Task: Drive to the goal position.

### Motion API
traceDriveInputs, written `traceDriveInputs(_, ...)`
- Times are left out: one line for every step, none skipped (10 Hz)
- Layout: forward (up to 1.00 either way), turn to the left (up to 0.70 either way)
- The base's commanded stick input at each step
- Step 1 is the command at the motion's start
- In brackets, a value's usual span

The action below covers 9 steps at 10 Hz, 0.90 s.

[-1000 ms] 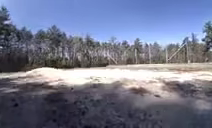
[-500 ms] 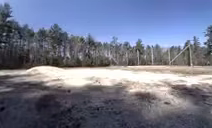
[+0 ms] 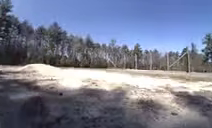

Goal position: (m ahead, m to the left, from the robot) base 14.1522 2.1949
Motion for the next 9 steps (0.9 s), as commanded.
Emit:
traceDriveInputs(0.70, 0.00)
traceDriveInputs(0.70, 0.00)
traceDriveInputs(0.70, 0.00)
traceDriveInputs(0.70, 0.00)
traceDriveInputs(0.70, 0.00)
traceDriveInputs(0.70, 0.00)
traceDriveInputs(0.70, 0.00)
traceDriveInputs(0.70, 0.00)
traceDriveInputs(0.70, 0.00)
